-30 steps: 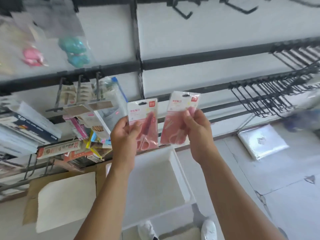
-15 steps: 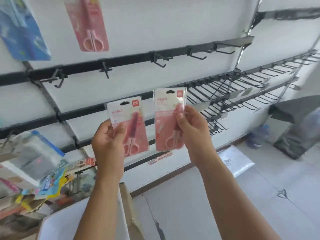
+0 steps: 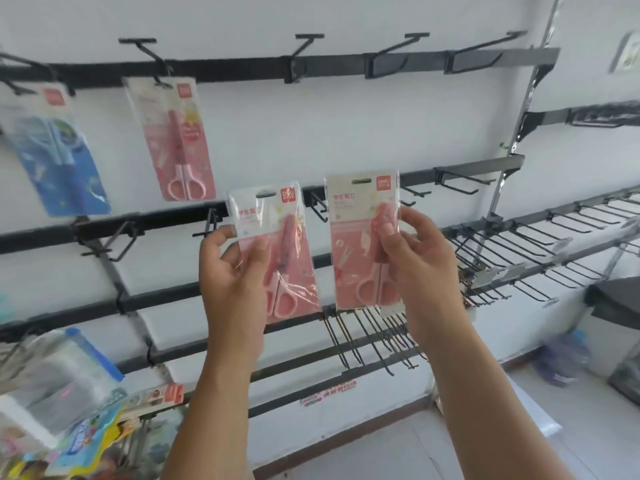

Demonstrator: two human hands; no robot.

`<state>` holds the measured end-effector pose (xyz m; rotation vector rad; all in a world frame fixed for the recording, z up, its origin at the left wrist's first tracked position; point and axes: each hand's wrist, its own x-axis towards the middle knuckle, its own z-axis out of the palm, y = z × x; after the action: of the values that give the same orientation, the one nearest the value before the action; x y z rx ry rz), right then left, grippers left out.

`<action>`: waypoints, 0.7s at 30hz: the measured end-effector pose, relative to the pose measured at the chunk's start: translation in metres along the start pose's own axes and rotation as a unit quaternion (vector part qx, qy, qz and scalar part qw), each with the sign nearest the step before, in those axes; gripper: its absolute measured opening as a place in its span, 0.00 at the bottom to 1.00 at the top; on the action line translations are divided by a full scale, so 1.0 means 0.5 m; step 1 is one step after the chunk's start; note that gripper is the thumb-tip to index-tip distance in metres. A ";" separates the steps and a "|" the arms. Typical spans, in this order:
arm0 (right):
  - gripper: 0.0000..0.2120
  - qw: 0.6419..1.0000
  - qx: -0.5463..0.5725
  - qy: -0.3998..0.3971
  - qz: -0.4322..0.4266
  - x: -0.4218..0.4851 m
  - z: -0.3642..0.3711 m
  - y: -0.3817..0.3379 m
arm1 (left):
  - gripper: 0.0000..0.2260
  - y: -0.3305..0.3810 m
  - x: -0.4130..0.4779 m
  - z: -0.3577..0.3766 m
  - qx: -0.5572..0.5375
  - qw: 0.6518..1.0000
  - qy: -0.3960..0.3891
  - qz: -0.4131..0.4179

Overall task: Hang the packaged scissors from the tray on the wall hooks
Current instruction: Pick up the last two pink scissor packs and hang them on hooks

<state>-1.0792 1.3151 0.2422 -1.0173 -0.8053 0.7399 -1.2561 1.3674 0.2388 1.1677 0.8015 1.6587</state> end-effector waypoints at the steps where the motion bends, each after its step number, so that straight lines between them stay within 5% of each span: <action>1: 0.11 1.000 0.004 -0.005 -0.006 0.016 0.006 -0.002 | 0.14 0.001 0.018 0.008 -0.005 1.000 0.003 0.005; 21: 0.15 0.993 0.050 -0.024 -0.106 0.295 0.007 -0.067 | 0.14 0.026 0.218 0.193 0.032 0.989 0.018 0.143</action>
<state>-1.0027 1.4281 0.3075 -0.8125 -0.8936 0.6175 -1.1825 1.4645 0.3198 1.3492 0.7405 1.9042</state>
